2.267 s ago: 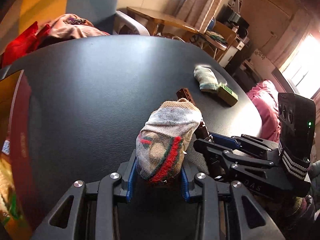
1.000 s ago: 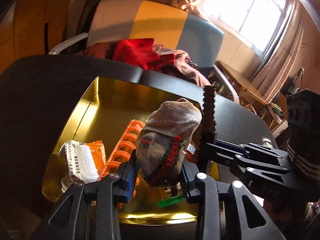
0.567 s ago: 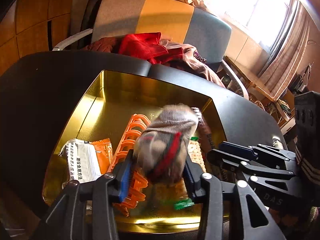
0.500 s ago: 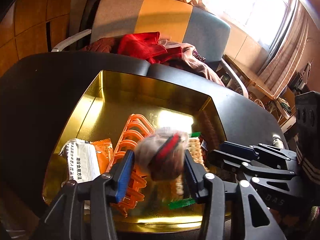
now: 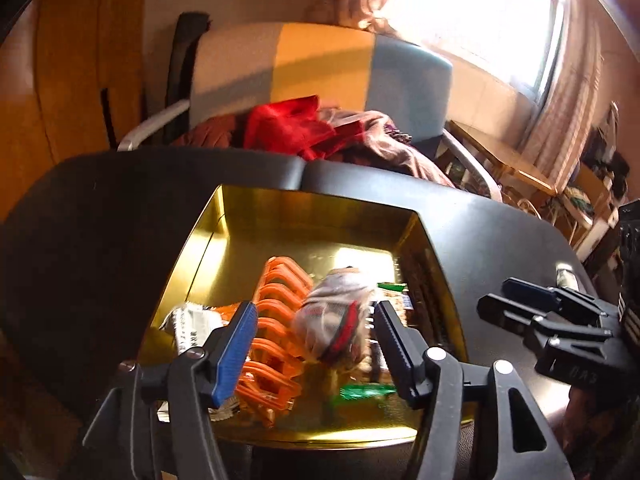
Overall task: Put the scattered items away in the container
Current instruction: 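Withdraw both tools from the tray toward the white sock and green box, then grasp the white sock with the left tool while the right tool moves to the green box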
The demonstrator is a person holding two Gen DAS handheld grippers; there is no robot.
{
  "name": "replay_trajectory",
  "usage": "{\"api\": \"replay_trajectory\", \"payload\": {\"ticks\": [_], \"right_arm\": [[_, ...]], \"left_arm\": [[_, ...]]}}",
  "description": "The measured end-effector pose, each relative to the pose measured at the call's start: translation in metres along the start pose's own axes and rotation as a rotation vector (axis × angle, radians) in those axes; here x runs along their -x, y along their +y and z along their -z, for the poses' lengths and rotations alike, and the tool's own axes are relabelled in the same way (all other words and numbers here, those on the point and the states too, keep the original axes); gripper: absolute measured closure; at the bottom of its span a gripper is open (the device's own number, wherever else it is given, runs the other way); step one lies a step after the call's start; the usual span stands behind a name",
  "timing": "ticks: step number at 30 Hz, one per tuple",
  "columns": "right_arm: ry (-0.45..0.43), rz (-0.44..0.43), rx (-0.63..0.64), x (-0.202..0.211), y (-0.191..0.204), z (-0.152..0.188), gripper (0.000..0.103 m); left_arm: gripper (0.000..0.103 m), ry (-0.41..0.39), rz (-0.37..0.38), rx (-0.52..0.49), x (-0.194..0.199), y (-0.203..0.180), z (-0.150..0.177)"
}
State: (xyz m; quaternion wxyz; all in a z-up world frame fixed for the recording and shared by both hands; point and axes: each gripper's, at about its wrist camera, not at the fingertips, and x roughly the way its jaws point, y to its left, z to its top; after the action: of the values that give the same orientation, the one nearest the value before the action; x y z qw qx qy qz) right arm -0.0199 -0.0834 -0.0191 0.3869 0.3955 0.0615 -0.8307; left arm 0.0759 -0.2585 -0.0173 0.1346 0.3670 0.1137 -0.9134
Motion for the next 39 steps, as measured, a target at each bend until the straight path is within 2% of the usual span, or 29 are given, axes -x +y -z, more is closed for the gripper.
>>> {"api": "replay_trajectory", "payload": {"ticks": [9,14,20,21,22,24,28,31,36,39], "right_arm": [[-0.03,0.127,-0.229,0.05,-0.104,0.047,0.042],[-0.051,0.212,-0.307,0.085,-0.162,0.074,0.042],[-0.033,0.385,-0.331,0.127,-0.242,0.097,0.043],[-0.025,0.412,-0.336,0.132,-0.255,0.099,0.044],[-0.018,0.439,-0.34,0.138,-0.269,0.102,0.051],[0.001,0.485,-0.347,0.148,-0.296,0.105,0.053],[0.043,0.502,-0.341,0.156,-0.34,0.103,0.053],[0.082,0.45,-0.334,0.152,-0.363,0.101,0.053],[0.143,0.405,-0.303,0.13,-0.384,0.098,0.053],[0.144,0.43,-0.277,0.119,-0.393,0.093,0.052]], "left_arm": [[0.041,-0.011,0.058,-0.157,0.002,-0.081,-0.009],[0.041,0.025,0.072,-0.218,-0.011,-0.121,-0.016],[0.041,0.074,0.24,-0.259,-0.028,-0.174,-0.026],[0.041,0.08,0.263,-0.276,-0.031,-0.187,-0.027],[0.041,0.086,0.285,-0.297,-0.035,-0.201,-0.028],[0.041,0.112,0.345,-0.328,-0.044,-0.231,-0.029],[0.041,0.203,0.442,-0.355,-0.072,-0.283,-0.027],[0.041,0.265,0.504,-0.375,-0.092,-0.321,-0.026],[0.041,0.328,0.541,-0.399,-0.116,-0.361,-0.021],[0.041,0.367,0.576,-0.398,-0.128,-0.375,-0.021]]}}
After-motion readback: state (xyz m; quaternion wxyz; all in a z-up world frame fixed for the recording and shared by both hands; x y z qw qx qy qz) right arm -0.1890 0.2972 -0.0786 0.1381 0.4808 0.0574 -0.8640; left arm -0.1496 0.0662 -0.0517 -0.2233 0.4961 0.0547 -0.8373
